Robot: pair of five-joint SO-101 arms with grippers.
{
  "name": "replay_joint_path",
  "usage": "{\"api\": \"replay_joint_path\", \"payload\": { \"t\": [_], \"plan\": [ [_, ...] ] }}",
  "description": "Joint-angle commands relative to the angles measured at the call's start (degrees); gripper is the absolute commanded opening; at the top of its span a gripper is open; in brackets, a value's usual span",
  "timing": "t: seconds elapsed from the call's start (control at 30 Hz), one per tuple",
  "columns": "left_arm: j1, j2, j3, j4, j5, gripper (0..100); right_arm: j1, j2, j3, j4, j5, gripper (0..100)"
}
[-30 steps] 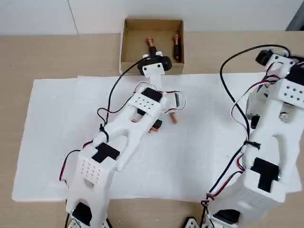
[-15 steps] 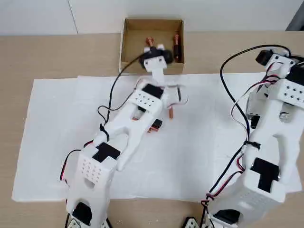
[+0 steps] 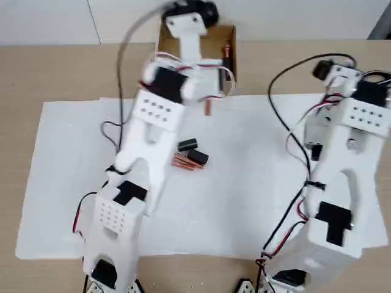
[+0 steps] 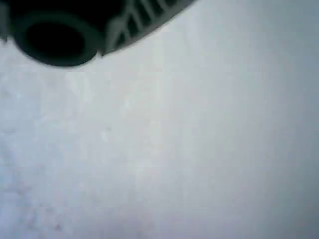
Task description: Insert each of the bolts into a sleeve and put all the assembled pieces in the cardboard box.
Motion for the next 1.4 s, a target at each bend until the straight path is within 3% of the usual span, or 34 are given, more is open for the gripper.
{"api": "replay_joint_path", "payload": {
  "t": [0.0, 0.27, 0.5, 0.83, 1.03, 1.17, 1.37],
  "plan": [
    [-2.73, -1.32, -14.55, 5.10, -3.08, 1, -4.70, -8.75, -0.26, 0.31, -0.70, 0.5],
    [-9.32, -1.41, -23.08, 5.10, -3.60, 1, -17.36, -19.47, -0.26, 0.13, -0.26, 0.4],
    [-10.11, -11.43, -18.07, 5.19, -8.35, 1, -19.82, -28.53, -0.26, 0.22, -0.26, 0.4],
    [-12.04, -35.96, 17.63, 4.92, -8.88, 1, -19.74, -39.87, 0.26, 0.57, -0.18, 0.4],
    [-14.42, -50.46, 35.47, 3.25, -8.97, 1, -19.74, -47.96, 13.54, 0.04, -0.18, 0.4],
    [-15.38, -57.41, 47.87, -2.64, -9.05, 1, -19.74, -51.91, 23.21, -3.82, -0.18, 0.4],
    [-15.47, -66.37, 68.70, -17.49, -9.05, 1, -19.74, -54.81, 40.44, -20.62, -0.18, 0.4]
  ]
}}
